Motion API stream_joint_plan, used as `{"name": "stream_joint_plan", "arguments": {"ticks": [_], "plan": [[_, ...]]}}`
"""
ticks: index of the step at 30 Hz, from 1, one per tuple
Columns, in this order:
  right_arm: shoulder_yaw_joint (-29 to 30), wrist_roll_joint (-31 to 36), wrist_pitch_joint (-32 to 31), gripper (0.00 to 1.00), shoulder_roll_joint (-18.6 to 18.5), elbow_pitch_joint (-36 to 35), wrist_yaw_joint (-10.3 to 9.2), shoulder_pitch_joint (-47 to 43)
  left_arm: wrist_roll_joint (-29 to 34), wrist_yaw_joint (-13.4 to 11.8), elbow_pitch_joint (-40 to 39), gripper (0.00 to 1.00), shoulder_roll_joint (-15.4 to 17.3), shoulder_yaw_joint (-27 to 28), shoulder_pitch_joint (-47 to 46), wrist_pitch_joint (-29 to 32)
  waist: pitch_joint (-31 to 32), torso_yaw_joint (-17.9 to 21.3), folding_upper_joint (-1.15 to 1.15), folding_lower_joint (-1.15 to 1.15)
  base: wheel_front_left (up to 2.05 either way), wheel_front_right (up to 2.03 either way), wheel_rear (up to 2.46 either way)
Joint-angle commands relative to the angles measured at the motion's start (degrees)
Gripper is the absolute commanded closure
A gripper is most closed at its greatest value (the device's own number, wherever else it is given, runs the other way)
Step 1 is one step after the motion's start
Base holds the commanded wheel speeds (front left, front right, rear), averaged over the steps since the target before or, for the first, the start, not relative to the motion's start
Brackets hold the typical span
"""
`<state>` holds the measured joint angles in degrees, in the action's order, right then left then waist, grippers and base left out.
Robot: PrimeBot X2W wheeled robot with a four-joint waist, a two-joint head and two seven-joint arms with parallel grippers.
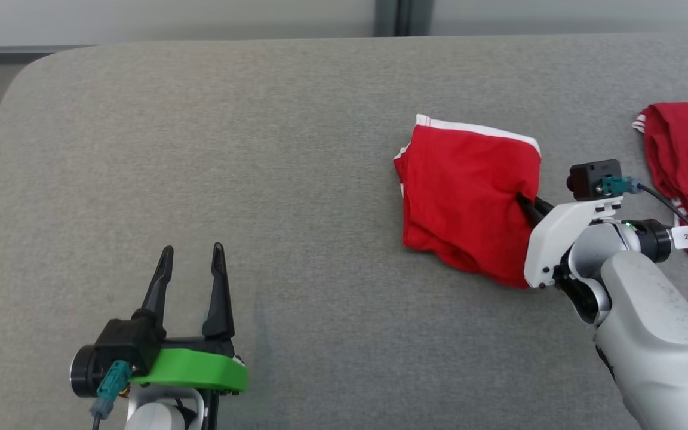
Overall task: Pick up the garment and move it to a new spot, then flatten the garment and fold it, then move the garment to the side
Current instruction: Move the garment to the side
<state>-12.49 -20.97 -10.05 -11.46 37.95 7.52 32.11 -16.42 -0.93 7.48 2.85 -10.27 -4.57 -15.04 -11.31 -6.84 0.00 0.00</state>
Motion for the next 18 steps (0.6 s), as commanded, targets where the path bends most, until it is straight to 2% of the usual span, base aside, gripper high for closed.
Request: {"name": "stream_joint_plan", "arguments": {"ticks": [1,6,10,14,18], "plan": [[-0.5,-0.3,0.3,1.0,-1.0,-1.1,-0.07,0.4,0.9,0.3,-0.4,0.0,0.1,0.1,-1.4,-0.2,-2.1,7.3,0.0,0.0,0.0,0.0,0.0],[-1.2,-1.0,0.6,1.0,-3.2,-4.7,-0.07,-0.3,1.7,0.9,-0.4,0.0,0.5,-0.4,-2.6,-0.2,-4.1,14.1,0.0,0.0,0.0,0.0,0.0],[-1.2,-1.8,0.6,1.0,-3.3,-6.5,-0.07,-1.0,2.3,1.2,0.0,0.0,1.0,-0.7,-3.7,-0.2,-5.3,18.1,0.0,0.0,0.0,0.0,0.0],[-0.7,-2.1,1.3,1.0,-2.5,-7.1,-0.07,-1.3,2.7,1.4,0.4,0.0,1.5,-1.1,-4.6,-0.2,-6.1,20.1,0.0,0.0,0.0,0.0,0.0],[-0.5,-1.6,1.8,1.0,-1.5,-6.5,-0.07,-0.5,2.7,1.5,0.6,0.0,1.8,-1.3,-5.2,-0.1,-6.5,20.5,0.0,0.0,0.0,0.0,0.0]]}}
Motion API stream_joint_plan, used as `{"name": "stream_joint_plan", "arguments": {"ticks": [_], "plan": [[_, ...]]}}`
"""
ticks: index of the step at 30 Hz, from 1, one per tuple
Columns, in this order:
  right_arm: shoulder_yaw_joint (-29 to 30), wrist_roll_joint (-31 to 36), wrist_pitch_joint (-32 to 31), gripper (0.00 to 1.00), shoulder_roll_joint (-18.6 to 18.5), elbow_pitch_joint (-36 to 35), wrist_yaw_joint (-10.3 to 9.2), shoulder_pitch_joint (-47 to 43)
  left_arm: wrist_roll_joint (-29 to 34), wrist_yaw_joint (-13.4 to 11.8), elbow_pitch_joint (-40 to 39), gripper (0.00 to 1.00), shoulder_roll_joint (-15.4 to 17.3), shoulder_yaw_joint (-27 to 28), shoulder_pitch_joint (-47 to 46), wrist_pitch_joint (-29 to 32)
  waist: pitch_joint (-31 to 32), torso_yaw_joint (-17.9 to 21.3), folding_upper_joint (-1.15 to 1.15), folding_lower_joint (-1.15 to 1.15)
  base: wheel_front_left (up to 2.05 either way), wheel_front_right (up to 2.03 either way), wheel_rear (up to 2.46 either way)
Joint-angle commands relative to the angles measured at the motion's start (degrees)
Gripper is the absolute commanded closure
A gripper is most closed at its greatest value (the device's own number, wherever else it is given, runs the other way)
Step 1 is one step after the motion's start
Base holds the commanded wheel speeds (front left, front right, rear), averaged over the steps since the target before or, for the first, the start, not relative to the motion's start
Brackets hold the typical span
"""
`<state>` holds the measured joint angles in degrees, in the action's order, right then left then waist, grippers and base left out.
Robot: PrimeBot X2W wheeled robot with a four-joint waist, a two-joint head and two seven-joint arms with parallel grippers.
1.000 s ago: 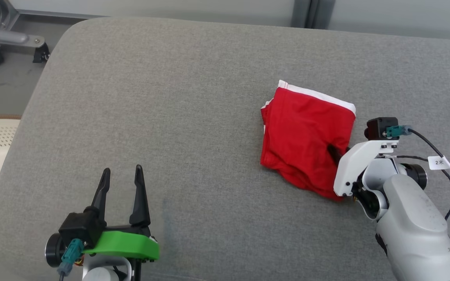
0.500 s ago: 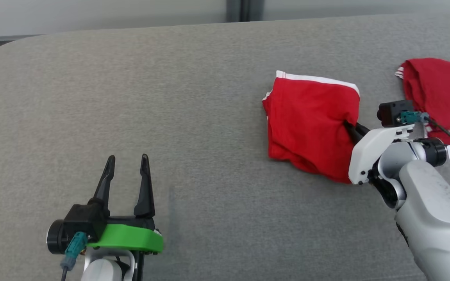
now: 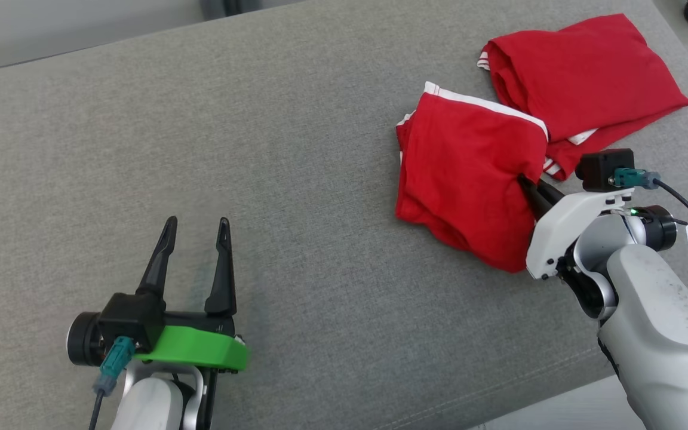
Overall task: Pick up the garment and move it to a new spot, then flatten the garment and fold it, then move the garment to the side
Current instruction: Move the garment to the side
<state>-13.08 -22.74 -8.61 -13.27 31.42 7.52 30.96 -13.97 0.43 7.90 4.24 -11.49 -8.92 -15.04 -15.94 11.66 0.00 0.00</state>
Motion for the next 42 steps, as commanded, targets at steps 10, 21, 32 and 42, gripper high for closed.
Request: {"name": "stream_joint_plan", "arguments": {"ticks": [10,21,32,42], "plan": [[-0.9,3.2,0.6,1.0,-2.7,1.4,-0.08,6.2,-0.7,-0.5,0.7,0.0,0.1,-0.4,-0.9,-0.1,-1.2,-2.6,0.0,0.0,0.0,0.0,0.0],[-2.8,3.8,-7.3,1.0,-14.6,4.5,-0.08,13.7,-1.7,-0.8,0.2,0.0,-0.6,-0.9,-0.4,-0.2,-1.0,-8.9,0.0,0.0,0.0,0.0,0.0],[-0.5,5.9,-10.2,1.0,-25.3,14.1,-0.08,20.2,-0.8,-0.7,-1.0,0.0,-0.9,-2.2,-1.5,-0.2,-4.4,-14.8,0.0,0.0,0.0,0.0,0.0],[-0.3,12.2,-6.9,0.84,-29.2,16.9,-0.08,22.4,0.0,-0.5,-1.4,0.0,-1.0,-3.1,-1.9,-0.2,-6.3,-16.7,0.0,0.0,0.0,0.0,0.0]]}}
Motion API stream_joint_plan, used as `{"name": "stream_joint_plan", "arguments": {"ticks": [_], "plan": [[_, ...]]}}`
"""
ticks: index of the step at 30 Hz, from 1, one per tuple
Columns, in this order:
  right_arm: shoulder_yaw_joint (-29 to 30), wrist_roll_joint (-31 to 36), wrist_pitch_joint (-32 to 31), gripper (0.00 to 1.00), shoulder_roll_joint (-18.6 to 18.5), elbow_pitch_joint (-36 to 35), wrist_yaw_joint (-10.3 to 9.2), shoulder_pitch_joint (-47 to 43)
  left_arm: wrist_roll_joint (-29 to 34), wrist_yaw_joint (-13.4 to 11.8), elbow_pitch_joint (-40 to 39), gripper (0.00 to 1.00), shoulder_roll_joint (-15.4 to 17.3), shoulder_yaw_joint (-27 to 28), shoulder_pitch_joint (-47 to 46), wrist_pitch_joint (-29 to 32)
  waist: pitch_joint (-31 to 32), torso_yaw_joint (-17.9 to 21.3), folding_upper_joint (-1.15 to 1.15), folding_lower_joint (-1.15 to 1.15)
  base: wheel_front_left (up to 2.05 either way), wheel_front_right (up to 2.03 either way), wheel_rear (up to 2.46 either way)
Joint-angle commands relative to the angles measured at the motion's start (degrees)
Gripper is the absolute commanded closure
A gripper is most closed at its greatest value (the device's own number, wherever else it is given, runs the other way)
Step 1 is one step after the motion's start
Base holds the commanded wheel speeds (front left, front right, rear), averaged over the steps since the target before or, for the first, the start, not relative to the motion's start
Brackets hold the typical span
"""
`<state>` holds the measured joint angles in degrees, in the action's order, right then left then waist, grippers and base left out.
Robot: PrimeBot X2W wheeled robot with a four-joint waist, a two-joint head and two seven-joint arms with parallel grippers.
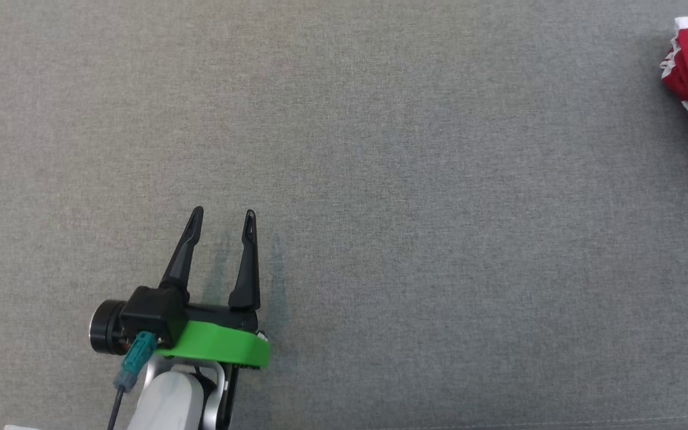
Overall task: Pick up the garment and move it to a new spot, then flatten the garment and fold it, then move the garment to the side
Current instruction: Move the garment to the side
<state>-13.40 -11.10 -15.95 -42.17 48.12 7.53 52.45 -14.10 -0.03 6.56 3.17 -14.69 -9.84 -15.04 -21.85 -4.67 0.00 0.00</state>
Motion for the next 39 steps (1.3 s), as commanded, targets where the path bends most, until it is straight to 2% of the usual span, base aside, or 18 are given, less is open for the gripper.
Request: {"name": "stream_joint_plan", "arguments": {"ticks": [1,2,3,10,16,21,28,39], "plan": [[0.2,1.6,1.0,0.6,-0.3,0.8,-0.09,0.9,0.2,-0.1,0.1,0.0,0.0,-0.1,-1.0,-0.2,-0.4,-0.4,0.0,0.0,0.0,0.0,0.0],[0.5,2.6,1.5,0.04,-0.1,1.5,-0.09,0.8,0.3,-0.1,0.2,0.0,0.0,-0.2,-0.9,-0.2,-0.5,-0.4,0.0,0.0,0.0,0.0,0.0],[0.9,3.7,2.1,0.0,0.0,2.0,-0.1,0.8,0.4,-0.1,0.2,0.0,0.0,-0.3,-1.0,-0.2,-0.5,-0.3,0.0,0.0,0.0,0.0,0.0],[7.4,10.7,7.2,0.0,2.0,5.8,-0.09,1.4,0.6,-0.2,0.7,0.0,0.4,-0.3,-0.9,-0.2,0.3,1.0,0.0,0.0,0.0,0.0,0.0],[10.9,10.4,11.1,0.0,8.6,5.3,-0.09,2.1,-0.3,-0.4,1.8,0.0,0.8,0.5,-0.8,-0.2,2.7,3.5,0.0,0.0,0.0,0.0,0.0],[9.4,8.2,14.9,0.0,14.2,3.6,-0.09,1.0,-1.8,-0.8,3.3,0.0,1.2,2.1,-1.7,-0.1,6.0,5.3,0.0,0.0,0.0,0.0,0.0],[4.0,3.7,18.6,0.0,22.3,1.4,-0.09,-1.9,-2.9,-2.2,8.1,0.0,2.9,6.0,-3.7,-0.1,10.2,6.5,0.0,0.0,0.0,0.0,0.0],[1.6,-2.9,29.1,0.0,31.9,-2.4,-0.09,-10.8,-4.0,-2.0,11.5,0.0,1.8,9.4,-1.5,-0.2,14.1,5.2,0.0,0.0,0.0,0.0,0.0]]}}
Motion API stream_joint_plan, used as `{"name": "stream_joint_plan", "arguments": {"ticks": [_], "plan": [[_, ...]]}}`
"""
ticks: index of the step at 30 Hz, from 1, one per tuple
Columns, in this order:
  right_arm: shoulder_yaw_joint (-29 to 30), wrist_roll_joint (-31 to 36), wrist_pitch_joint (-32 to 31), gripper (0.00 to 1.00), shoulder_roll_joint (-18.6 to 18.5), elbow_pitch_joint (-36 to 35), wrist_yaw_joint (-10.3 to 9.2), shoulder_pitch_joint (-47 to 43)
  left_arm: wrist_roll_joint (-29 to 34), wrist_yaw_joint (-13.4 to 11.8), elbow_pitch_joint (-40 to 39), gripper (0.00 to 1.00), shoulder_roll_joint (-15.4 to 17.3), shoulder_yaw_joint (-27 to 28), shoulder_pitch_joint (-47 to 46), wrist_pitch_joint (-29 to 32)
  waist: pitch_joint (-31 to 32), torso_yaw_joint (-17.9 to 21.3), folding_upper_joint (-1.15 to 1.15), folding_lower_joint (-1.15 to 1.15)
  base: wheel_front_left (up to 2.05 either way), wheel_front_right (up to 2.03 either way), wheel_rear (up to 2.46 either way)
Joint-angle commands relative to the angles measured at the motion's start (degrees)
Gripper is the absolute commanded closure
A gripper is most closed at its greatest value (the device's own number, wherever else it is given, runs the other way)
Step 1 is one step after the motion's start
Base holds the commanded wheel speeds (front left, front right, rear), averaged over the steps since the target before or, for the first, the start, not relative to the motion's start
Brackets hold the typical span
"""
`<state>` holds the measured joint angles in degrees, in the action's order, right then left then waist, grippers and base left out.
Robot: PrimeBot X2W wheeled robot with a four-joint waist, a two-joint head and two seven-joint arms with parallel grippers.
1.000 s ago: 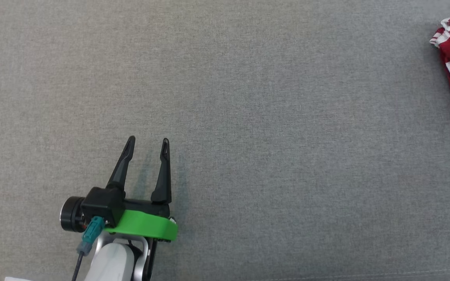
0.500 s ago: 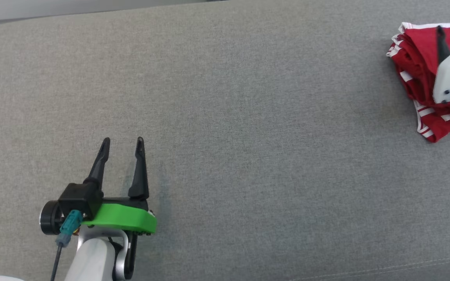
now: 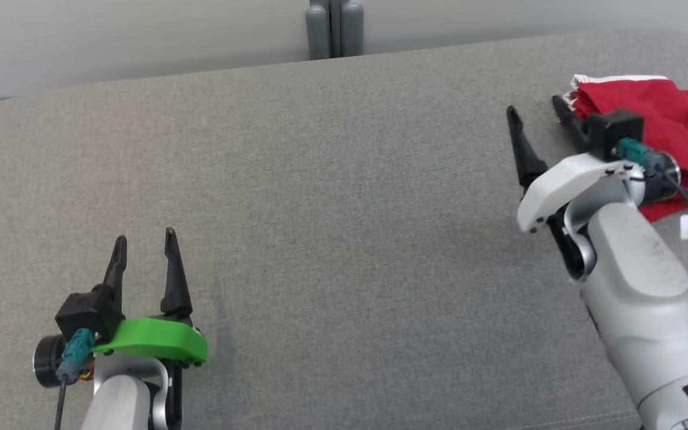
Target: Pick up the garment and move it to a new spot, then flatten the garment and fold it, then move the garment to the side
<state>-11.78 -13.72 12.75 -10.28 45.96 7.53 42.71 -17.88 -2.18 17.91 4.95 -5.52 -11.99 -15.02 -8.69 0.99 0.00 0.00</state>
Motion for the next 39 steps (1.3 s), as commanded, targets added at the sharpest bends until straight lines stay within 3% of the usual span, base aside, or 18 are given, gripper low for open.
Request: {"name": "stream_joint_plan", "arguments": {"ticks": [1,8,19,39], "plan": [[0.0,-0.9,1.0,0.0,1.1,-0.9,-0.09,-2.6,-0.6,0.3,0.2,0.0,-0.2,0.7,1.1,-0.2,1.3,-0.6,0.0,0.0,0.0,0.0,0.0],[2.7,1.2,2.4,0.0,5.3,-7.1,-0.09,-12.5,-0.9,1.5,-0.3,0.0,-1.1,1.9,4.0,-0.2,3.1,-1.2,0.0,0.0,0.0,0.0,0.0],[8.1,4.8,2.4,0.0,7.3,-22.1,-0.09,-27.7,-0.3,0.8,-3.3,0.0,-1.9,1.9,9.5,-0.2,5.0,-1.8,0.0,0.0,0.0,0.0,0.0],[7.1,0.7,2.1,0.0,7.3,-28.4,-0.09,-34.5,-0.9,-0.7,-4.5,0.0,-2.0,-0.7,11.4,-0.2,5.8,-1.5,0.0,0.0,0.0,0.0,0.0]]}}
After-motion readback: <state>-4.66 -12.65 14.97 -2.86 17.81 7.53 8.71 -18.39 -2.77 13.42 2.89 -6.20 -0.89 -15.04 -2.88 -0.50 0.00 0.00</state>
